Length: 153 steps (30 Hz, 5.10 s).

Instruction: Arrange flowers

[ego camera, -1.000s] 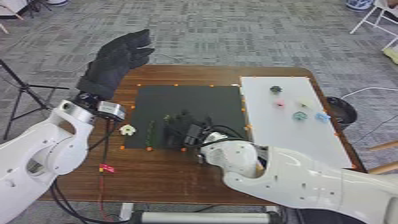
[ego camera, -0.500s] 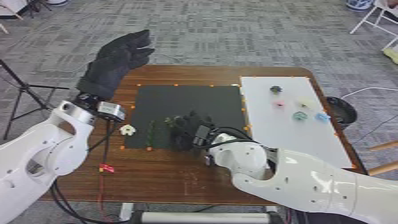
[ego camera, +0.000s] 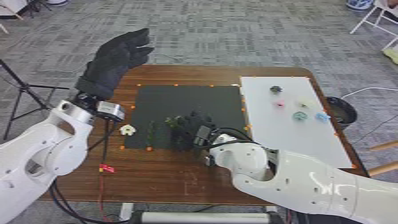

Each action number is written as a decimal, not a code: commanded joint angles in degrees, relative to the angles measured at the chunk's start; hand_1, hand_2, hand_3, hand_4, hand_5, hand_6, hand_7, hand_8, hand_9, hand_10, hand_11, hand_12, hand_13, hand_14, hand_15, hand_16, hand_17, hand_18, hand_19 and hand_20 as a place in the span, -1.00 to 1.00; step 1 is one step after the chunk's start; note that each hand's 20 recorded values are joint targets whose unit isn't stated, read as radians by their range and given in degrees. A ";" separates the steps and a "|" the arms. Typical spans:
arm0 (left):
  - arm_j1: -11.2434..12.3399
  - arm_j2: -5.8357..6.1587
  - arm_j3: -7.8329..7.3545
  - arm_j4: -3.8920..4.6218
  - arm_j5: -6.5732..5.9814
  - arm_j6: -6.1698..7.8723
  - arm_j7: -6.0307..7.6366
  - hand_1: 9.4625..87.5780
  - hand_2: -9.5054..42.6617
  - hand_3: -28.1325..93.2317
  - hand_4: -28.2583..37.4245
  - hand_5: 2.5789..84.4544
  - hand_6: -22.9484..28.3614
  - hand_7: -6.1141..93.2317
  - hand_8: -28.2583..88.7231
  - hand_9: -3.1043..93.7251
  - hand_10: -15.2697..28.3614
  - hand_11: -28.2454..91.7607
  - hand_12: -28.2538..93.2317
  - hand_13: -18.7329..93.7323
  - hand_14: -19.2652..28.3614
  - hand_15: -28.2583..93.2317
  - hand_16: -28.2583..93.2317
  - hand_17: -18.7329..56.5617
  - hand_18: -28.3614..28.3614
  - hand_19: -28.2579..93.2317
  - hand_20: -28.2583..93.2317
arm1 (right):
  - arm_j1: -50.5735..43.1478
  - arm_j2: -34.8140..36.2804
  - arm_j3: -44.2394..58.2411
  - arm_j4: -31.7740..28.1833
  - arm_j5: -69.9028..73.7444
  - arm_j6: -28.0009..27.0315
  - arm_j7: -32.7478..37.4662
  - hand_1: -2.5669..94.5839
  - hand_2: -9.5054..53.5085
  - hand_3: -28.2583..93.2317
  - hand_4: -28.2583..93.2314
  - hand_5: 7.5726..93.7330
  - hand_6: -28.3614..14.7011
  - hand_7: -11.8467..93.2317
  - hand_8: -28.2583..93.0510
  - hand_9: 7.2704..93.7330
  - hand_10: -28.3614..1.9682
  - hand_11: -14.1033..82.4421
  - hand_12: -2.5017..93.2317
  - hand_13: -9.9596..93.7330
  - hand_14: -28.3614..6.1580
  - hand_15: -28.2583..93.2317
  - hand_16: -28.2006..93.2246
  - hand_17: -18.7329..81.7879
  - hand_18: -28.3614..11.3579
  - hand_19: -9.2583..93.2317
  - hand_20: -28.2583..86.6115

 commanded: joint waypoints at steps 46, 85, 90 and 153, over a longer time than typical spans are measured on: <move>-5.32 -0.14 3.69 0.51 -0.04 0.74 0.43 -0.60 -0.73 0.59 -0.91 -0.35 -0.01 -0.51 -0.66 -0.48 0.19 -0.22 -0.21 -0.34 0.36 -0.08 -0.43 -0.77 0.70 0.08 -0.31 | 13.16 -18.46 -3.36 11.06 2.42 -8.24 -0.85 -0.12 -0.91 1.00 -0.82 -0.72 0.50 -0.47 -0.73 0.23 0.03 0.58 0.08 0.34 -0.07 0.89 0.16 -0.12 -0.75 0.83 0.47; -9.19 -0.99 7.13 1.04 0.23 -1.17 1.11 -0.60 -0.74 0.59 -0.91 -0.34 0.00 -0.52 -0.65 -0.48 0.19 -0.22 -0.21 -0.34 0.36 -0.08 -0.43 -0.77 0.71 0.09 -0.31 | 17.99 -22.62 -11.74 14.00 0.60 -18.22 0.83 -0.38 -0.18 1.00 -0.49 -0.33 0.59 -0.43 -0.78 0.65 0.09 0.80 -0.12 0.69 0.00 1.00 0.07 0.15 -0.87 1.00 0.53; -9.84 -1.41 7.68 1.62 0.27 -1.32 0.99 -0.60 -0.74 0.59 -0.91 -0.34 0.00 -0.52 -0.65 -0.47 0.19 -0.22 -0.21 -0.34 0.36 -0.08 -0.43 -0.77 0.71 0.08 -0.31 | 18.24 -21.43 -11.81 13.55 -0.20 -18.42 0.25 -0.39 -0.17 1.00 -0.49 -0.32 0.58 -0.43 -0.78 0.65 0.10 0.80 -0.12 0.69 0.00 1.00 0.08 0.15 -0.87 1.00 0.53; 26.85 -10.19 -18.06 -4.77 -0.05 4.11 -2.57 -0.60 -0.74 0.59 -0.92 -0.33 0.00 -0.52 -0.65 -0.47 0.19 -0.22 -0.21 -0.34 0.36 -0.07 -0.43 -0.76 0.70 0.08 -0.31 | -43.79 26.24 55.86 -12.79 -3.95 9.14 11.48 -0.37 -1.00 0.77 -1.00 -0.09 0.22 -0.33 -0.73 -0.05 0.23 -0.18 -0.47 0.12 -0.08 0.85 -0.14 -0.23 -0.69 0.70 0.47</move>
